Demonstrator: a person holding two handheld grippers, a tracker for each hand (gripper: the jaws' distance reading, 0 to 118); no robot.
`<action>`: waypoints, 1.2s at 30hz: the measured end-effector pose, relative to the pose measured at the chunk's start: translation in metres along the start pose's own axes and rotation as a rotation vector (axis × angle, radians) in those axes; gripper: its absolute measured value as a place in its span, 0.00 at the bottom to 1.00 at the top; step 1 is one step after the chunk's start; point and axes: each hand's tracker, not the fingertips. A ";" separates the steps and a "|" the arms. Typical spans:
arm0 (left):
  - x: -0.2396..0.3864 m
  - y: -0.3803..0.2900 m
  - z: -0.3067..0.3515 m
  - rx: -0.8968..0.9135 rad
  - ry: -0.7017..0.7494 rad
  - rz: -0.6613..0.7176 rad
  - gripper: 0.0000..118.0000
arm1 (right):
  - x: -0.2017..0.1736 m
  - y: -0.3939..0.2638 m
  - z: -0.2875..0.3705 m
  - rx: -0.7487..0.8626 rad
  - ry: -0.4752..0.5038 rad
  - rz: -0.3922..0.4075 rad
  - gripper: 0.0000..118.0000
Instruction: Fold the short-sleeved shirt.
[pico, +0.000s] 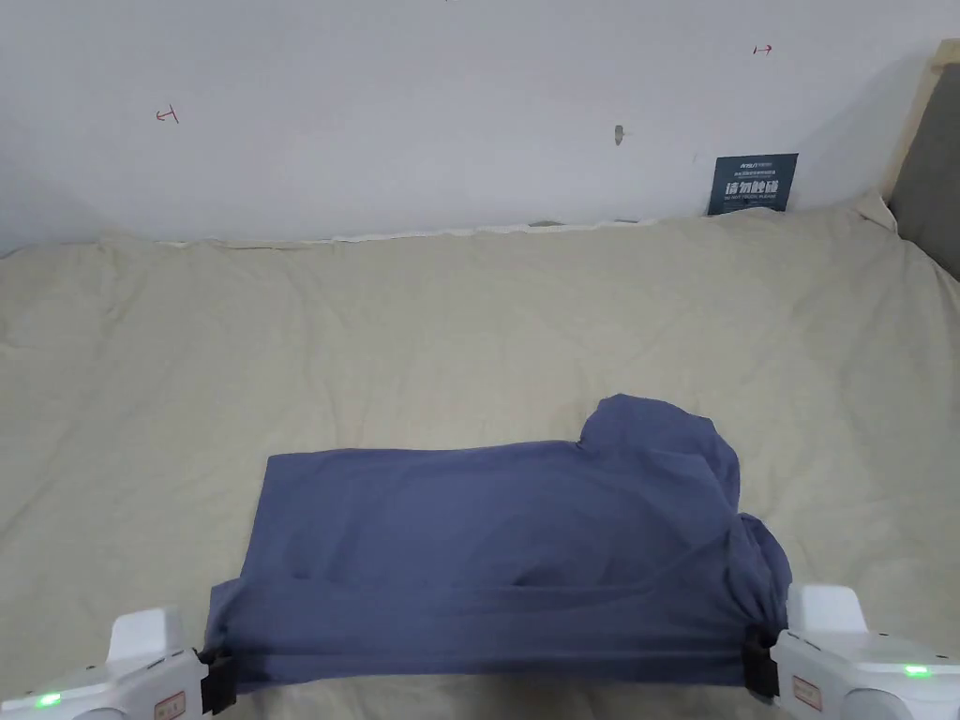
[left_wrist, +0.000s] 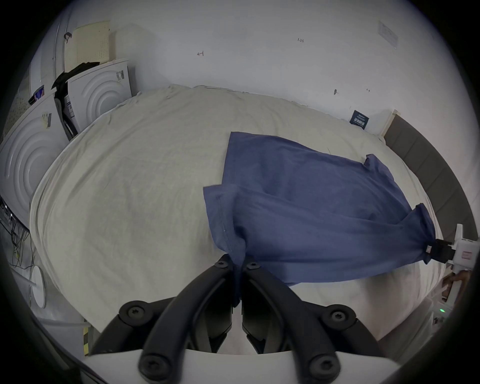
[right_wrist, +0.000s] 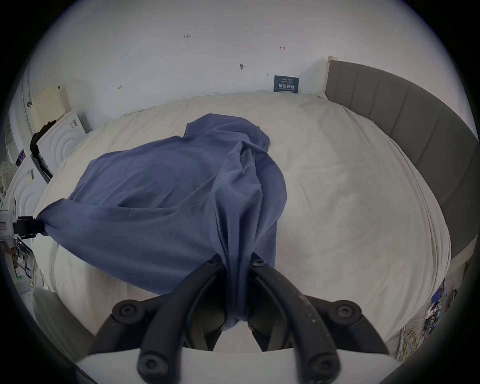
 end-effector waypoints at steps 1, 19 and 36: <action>-0.003 -0.007 0.006 -0.011 -0.007 0.011 0.04 | 0.003 -0.008 0.004 -0.011 0.011 -0.012 0.14; 0.006 -0.041 0.033 -0.010 0.012 0.073 0.90 | -0.009 -0.031 0.044 0.007 0.044 -0.102 0.88; 0.108 0.054 0.173 0.843 0.005 -0.137 1.00 | -0.070 0.077 0.206 0.800 -0.056 0.093 0.79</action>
